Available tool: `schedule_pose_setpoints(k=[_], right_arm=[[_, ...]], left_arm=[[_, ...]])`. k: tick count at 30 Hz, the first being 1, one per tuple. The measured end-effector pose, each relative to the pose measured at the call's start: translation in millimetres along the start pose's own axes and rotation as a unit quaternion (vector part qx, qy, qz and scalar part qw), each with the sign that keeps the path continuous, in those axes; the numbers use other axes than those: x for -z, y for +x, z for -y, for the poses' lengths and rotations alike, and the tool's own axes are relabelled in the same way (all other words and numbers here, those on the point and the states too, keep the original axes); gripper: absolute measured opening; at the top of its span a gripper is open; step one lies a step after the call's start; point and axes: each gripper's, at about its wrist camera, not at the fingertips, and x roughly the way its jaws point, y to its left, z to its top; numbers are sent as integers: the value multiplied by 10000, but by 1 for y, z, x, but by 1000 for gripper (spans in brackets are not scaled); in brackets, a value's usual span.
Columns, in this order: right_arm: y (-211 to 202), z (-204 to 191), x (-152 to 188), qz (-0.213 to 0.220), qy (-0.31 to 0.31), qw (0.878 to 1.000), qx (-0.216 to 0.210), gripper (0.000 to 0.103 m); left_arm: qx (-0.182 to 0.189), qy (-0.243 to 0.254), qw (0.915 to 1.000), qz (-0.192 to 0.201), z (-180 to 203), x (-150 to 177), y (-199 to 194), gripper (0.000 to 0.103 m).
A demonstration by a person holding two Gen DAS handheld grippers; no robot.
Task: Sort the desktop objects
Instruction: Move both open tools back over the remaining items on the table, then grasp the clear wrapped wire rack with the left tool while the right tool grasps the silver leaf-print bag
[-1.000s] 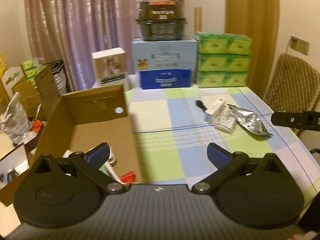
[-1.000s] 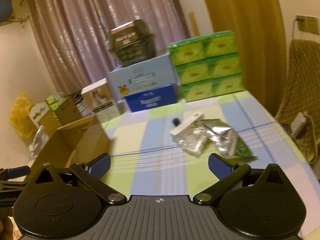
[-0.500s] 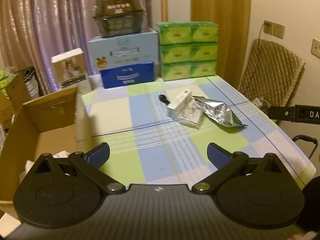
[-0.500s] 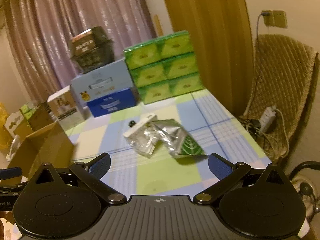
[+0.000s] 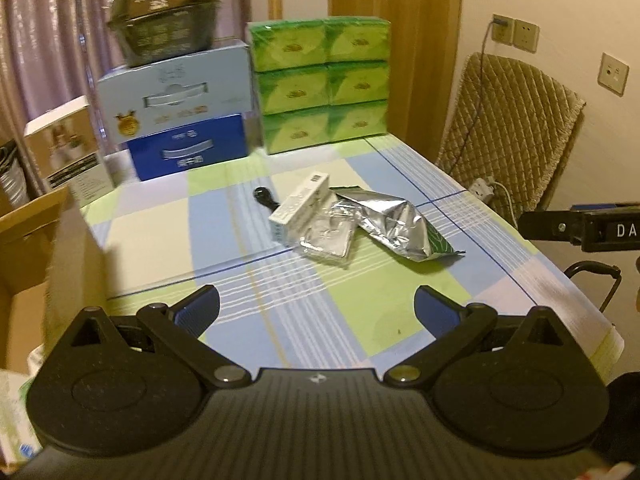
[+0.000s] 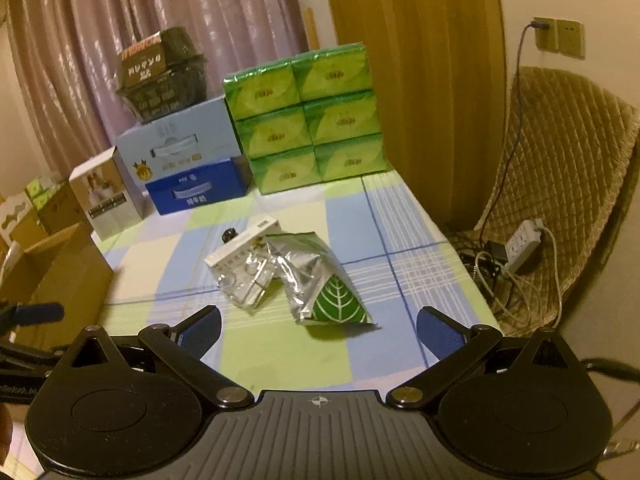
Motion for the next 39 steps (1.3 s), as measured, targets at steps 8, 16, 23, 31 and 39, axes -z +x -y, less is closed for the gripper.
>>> schedule_pose_setpoints(k=[8,16,23,31,39], right_arm=[[40,19,-4,-268,-296,9992,19,101],[82,31,-4,-533,-402,9978,15,101],[117,35,-8,-751,-571,9955,-128,101],[151,32,-9,-1044,-1108,9880,-256,101],[170,35,-7,-1254,-1187,9842,-399,101]], left_arm=[[247,259,9994,0,-1,-13,46,102],[276,452,9983,-245,-4,-15,92,101],[270,718,9963,-386,-1,-17,123,93],[472,1014,9930,-392,6,-23,161,85],[538,1131,9911,-459,4,-26,190,80]])
